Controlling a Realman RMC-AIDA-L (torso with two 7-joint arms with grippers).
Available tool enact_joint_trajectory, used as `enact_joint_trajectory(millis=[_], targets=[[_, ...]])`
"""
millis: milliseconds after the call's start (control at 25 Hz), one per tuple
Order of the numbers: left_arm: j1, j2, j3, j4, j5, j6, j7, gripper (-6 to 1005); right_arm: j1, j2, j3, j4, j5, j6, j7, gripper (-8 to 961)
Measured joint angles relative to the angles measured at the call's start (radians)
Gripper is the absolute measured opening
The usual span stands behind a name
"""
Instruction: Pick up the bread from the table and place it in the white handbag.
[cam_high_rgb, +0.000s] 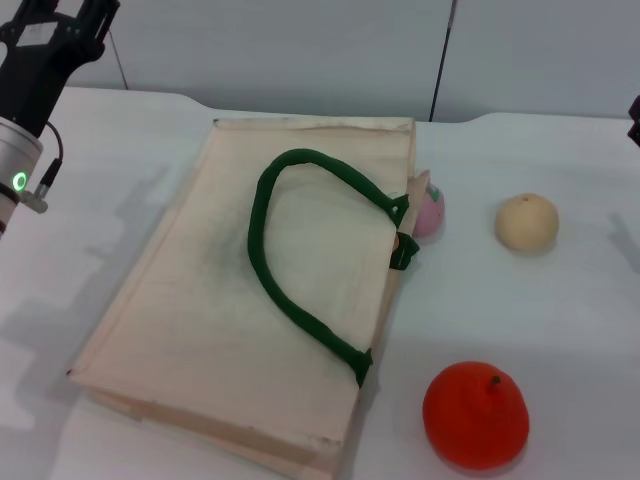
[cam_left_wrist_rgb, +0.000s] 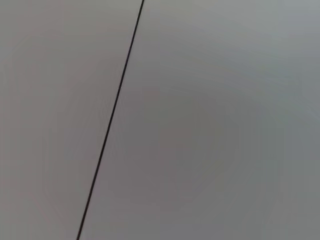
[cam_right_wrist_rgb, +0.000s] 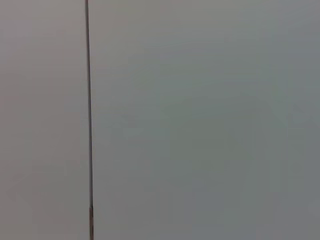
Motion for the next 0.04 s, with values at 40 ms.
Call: enact_joint_trajectory(millis=[40], targets=[[-0.001,0.0,0.001,0.0,0.0,0.0,0.0,622,0.0,0.0,0.0,0.0,0.0,0.0,0.0,894]])
